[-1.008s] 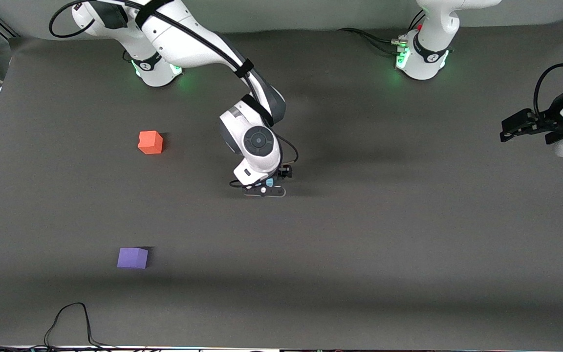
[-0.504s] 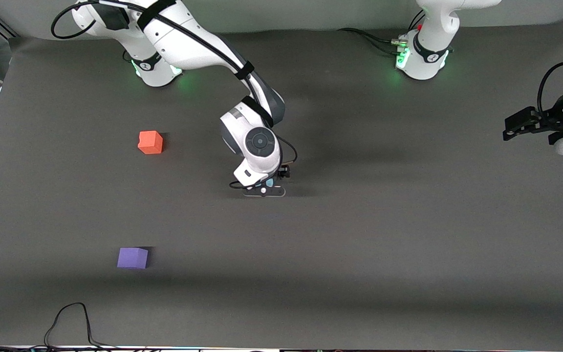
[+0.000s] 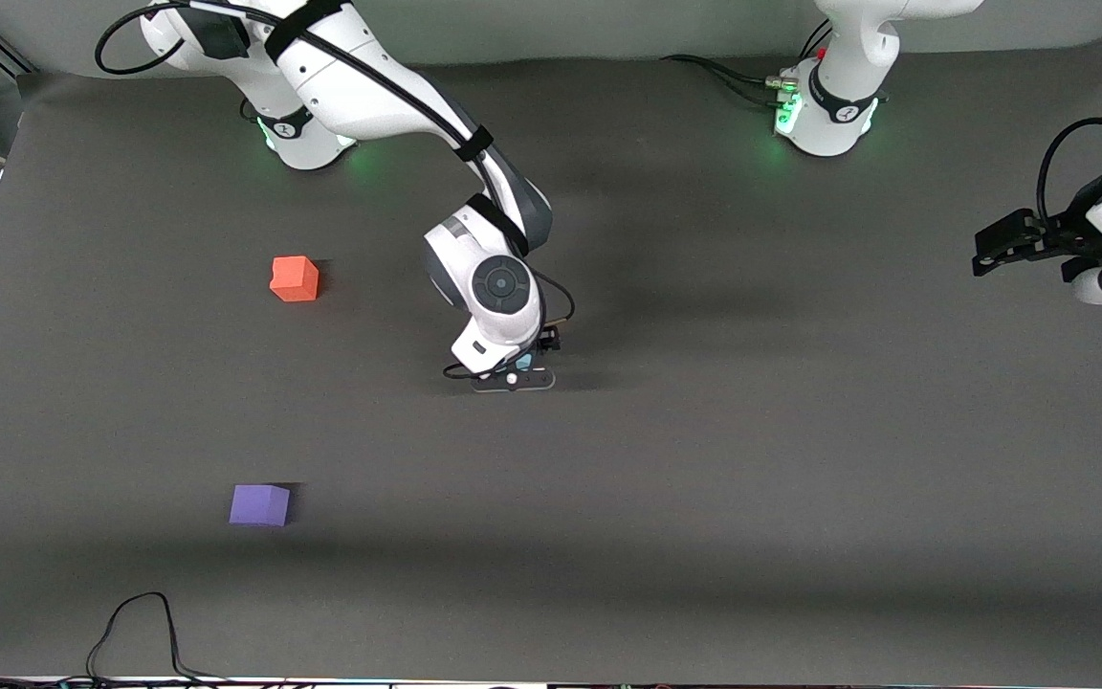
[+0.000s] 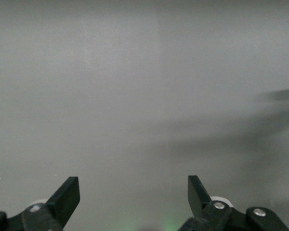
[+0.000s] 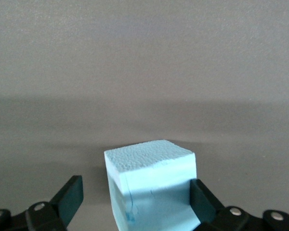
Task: Place blue block between orange and purple blocks
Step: 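Close the right gripper on the blue cube, then lift the blue cube and carry it toward the orange cube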
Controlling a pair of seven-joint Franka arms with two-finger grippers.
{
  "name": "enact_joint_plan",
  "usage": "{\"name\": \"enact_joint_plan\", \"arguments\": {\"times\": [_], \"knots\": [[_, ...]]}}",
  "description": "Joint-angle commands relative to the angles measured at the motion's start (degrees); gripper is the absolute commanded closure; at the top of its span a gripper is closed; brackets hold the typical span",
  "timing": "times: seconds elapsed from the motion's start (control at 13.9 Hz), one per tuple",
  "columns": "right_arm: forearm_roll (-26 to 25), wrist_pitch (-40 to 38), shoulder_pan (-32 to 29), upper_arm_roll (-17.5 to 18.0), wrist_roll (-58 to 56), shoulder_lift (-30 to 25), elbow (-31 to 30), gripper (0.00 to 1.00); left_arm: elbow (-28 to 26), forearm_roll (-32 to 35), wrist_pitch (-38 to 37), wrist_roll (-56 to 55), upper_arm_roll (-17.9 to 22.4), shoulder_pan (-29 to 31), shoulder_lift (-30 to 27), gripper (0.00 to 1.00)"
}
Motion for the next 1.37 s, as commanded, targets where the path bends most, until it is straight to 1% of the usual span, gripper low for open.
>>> {"name": "enact_joint_plan", "arguments": {"times": [0.0, 0.36, 0.58, 1.01, 1.22, 1.3], "knots": [[-0.4, 0.6, -0.6, -0.2, -3.1, 0.0, -0.1, 0.00, 0.9, 0.5, -1.1, -0.1, 1.2, -0.8, 0.0, 0.00], [-0.5, 0.5, -1.3, -0.3, -4.6, 0.0, -0.2, 0.00, 0.8, 0.8, -0.9, -0.5, 1.2, -0.8, 0.0, 0.00], [-0.4, 0.6, -1.3, -0.2, -3.9, 0.0, -0.2, 0.00, 0.8, 3.0, -0.9, -0.7, 1.1, -0.9, 0.1, 0.00], [-0.3, 1.4, -0.6, -0.2, -1.8, 0.8, -0.5, 0.00, 0.8, 3.1, -0.3, -0.2, 1.1, -0.8, 0.1, 0.00], [-0.1, 2.7, -0.5, -0.2, -0.8, 1.0, -2.1, 0.00, 0.8, 2.6, 0.0, -0.2, 1.1, -0.8, 0.4, 0.00], [0.2, 2.7, -0.5, -0.2, -0.7, 1.0, -2.5, 0.04, 0.8, 2.4, 0.2, -0.2, 1.1, -0.8, 0.3, 0.00]]}}
